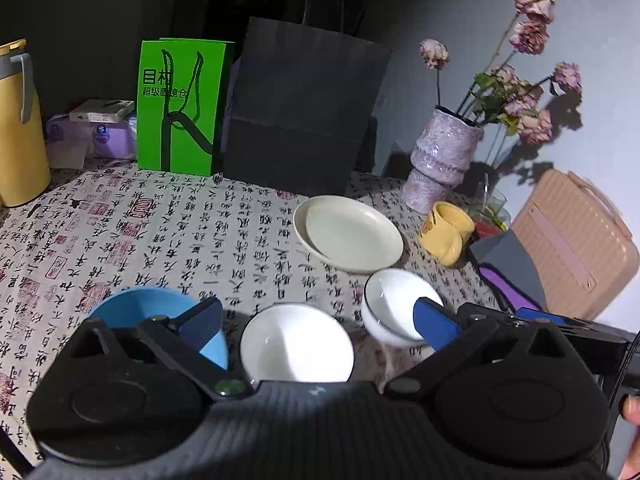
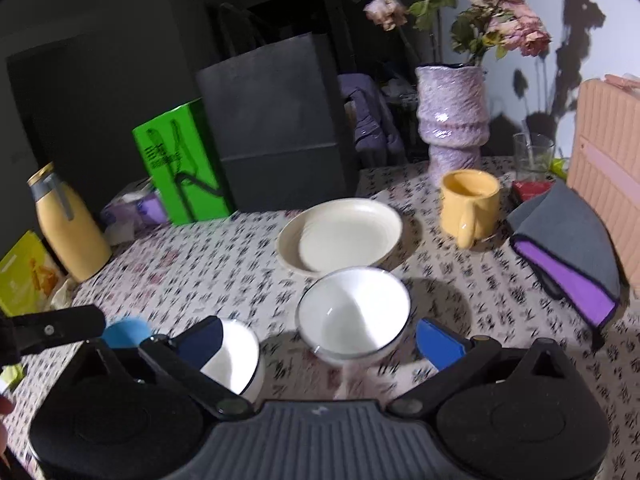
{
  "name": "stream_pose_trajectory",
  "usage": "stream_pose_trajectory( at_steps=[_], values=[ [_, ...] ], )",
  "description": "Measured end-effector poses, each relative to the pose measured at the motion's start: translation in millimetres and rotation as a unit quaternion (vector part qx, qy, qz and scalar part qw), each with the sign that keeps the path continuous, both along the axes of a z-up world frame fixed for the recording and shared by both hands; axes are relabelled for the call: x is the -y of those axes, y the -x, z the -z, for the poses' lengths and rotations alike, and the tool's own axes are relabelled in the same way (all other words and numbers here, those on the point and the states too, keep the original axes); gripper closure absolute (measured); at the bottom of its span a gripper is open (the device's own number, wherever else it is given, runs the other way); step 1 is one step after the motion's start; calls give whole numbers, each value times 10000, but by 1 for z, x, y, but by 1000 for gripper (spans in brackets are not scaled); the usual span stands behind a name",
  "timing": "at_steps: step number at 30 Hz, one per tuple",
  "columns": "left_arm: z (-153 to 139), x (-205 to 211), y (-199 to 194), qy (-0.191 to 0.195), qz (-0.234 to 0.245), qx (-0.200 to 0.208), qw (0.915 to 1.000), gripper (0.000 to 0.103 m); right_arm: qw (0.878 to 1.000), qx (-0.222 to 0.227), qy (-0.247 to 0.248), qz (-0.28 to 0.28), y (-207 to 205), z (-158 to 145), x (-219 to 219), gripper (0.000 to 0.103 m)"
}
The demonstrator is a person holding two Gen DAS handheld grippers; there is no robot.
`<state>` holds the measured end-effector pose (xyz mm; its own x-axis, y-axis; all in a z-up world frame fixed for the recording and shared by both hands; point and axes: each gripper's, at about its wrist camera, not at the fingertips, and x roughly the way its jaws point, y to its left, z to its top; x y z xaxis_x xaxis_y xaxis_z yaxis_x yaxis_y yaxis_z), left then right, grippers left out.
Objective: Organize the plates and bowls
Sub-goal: 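Move both grippers toward the cream plate beside the yellow mug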
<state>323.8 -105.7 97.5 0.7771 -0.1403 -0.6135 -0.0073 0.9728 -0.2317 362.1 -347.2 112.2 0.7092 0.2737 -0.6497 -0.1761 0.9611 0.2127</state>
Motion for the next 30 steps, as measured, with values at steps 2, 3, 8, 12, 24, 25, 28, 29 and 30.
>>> stream_pose_trajectory(
  at_steps=[2, 3, 8, 12, 24, 25, 28, 29, 30],
  values=[
    [-4, 4, -10, 59, -85, -69, 9999, 0, 10000, 29, -27, 8, -11, -3, 6, 0],
    [-6, 6, -16, 91, -131, -100, 9998, 0, 10000, 20, -43, 29, -18, -5, 9, 0],
    [-18, 14, -44, 162, -464, -227, 9985, 0, 9997, -212, -64, -51, -57, -9, 22, 0],
    [-25, 25, -70, 79, -689, -291, 9972, 0, 9991, -414, -19, -104, -88, -8, 29, 0],
    [-26, 40, -170, -202, -1625, -631, 9845, 0, 9976, -683, -69, -133, -182, -5, 31, 0],
    [-25, 41, -178, -258, -1698, -638, 9831, 0, 9974, -703, -48, -131, -190, -3, 30, 0],
    [-19, 41, -202, -319, -1889, -690, 9791, 0, 9973, -724, 124, -65, -214, 4, 25, 0],
    [-17, 40, -209, -322, -1950, -719, 9776, 0, 9973, -703, 192, -38, -220, 7, 24, 0],
    [-13, 39, -217, -323, -2000, -763, 9763, 0, 9974, -670, 246, -42, -226, 9, 22, 0]
  ],
)
